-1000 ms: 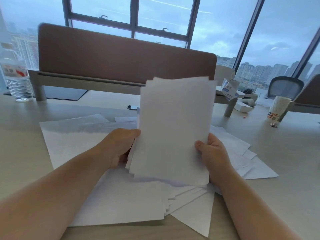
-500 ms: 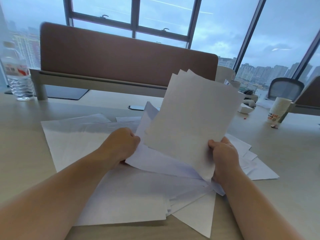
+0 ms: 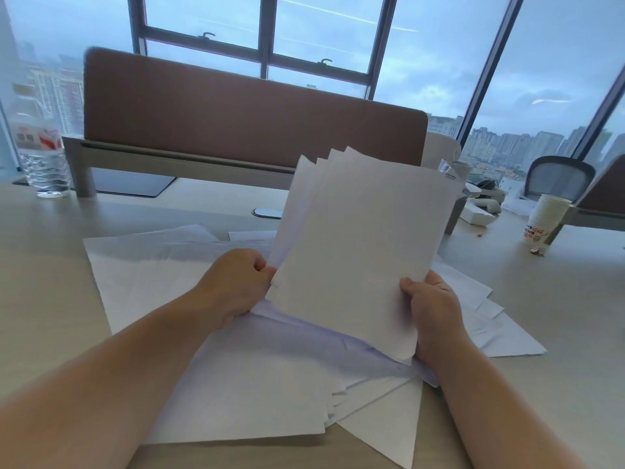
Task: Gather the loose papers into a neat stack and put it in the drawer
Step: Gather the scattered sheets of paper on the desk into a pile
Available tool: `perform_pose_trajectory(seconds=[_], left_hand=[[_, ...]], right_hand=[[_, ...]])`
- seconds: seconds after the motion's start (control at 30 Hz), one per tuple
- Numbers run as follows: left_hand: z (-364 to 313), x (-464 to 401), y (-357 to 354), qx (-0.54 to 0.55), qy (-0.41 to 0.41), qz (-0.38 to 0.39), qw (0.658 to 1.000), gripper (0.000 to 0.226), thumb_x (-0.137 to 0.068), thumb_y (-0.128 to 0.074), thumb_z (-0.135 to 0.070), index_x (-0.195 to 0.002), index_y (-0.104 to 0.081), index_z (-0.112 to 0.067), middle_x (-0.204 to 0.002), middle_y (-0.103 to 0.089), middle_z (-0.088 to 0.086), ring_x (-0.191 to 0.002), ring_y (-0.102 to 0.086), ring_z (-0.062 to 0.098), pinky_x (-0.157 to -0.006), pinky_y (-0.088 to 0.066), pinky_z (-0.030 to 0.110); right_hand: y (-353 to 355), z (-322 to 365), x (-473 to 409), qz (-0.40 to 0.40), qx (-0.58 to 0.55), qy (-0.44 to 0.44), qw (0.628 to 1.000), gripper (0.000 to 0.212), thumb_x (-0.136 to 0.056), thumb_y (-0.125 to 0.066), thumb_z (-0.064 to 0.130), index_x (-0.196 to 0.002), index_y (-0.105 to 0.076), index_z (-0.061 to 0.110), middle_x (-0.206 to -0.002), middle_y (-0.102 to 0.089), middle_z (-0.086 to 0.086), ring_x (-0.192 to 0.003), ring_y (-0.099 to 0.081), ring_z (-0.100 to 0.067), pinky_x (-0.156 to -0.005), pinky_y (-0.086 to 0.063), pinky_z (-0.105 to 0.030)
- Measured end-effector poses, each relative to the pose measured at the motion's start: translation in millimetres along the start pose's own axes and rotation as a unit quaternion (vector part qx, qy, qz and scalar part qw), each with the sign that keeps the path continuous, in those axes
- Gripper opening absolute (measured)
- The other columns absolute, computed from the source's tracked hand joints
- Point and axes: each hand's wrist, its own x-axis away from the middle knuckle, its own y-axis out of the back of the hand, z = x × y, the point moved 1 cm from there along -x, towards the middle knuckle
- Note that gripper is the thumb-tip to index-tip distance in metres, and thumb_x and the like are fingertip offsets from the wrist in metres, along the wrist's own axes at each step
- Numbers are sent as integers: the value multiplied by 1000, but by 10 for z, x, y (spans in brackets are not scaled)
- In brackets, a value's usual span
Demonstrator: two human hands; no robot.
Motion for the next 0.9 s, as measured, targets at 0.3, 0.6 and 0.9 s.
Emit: perform_pose_trajectory(seconds=[0.3,0.6,0.9], left_hand=[[-83,41,32,187,18,1,982,26,-99,-70,-25,-87,-62,-3,-97,-74,25,-93,-72,47,-79,-63,62],[-115,86,-29,297,49,96,949,28,-95,-75,-33,-89,-55,-14,-89,-65,12,-76,-59,33,-67,-54,43],[-157,190,-61,279,-29,82,956,18,-97,-73,-19,-114,-72,-24,-102,-82,-1,-98,-78,26,-90,-62,53]], right_hand=[[-32,1,-10,-3,-38,-1,999,24,-100,-54,1,-108,-68,19,-98,-80,-6,-88,-74,-30,-85,-61,-46],[-9,4,24,37,46,57,997,33,-92,-63,-7,-100,-71,23,-90,-80,0,-88,-75,-31,-87,-62,-54],[-48,32,96,107,-62,40,991,31,-96,-60,-5,-119,-66,14,-111,-77,-16,-93,-73,-35,-86,-60,-54]])
